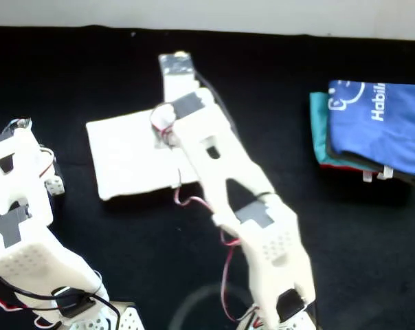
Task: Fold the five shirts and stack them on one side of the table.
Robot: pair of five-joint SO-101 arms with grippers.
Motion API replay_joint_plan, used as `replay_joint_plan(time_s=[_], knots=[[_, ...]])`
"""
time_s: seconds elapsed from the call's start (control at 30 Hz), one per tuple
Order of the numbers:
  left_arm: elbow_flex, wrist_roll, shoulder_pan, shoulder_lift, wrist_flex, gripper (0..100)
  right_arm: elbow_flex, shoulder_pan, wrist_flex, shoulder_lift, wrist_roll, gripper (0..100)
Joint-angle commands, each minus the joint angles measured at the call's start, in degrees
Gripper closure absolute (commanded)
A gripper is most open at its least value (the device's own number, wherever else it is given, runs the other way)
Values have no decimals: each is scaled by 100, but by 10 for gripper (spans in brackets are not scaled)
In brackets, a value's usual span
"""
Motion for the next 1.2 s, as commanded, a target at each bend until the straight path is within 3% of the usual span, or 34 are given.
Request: replay_joint_plan(time_s=[0.0,0.4,0.47,0.6,0.97,1.17], knots=[[-40,-18,-48,48,-105,988,-1015,-48,-57,567,-88,638],[-22,-18,-48,57,-123,989,-2668,-418,119,2888,-53,654],[-13,-18,-48,57,-123,989,-2879,-453,277,3029,-53,721],[-13,-18,-40,66,-123,989,-3204,-312,418,3240,-35,998],[4,-9,-22,75,-123,990,-3837,813,2281,3301,-26,991],[13,-9,-4,101,-123,989,-4593,1525,2352,2826,1064,992]])
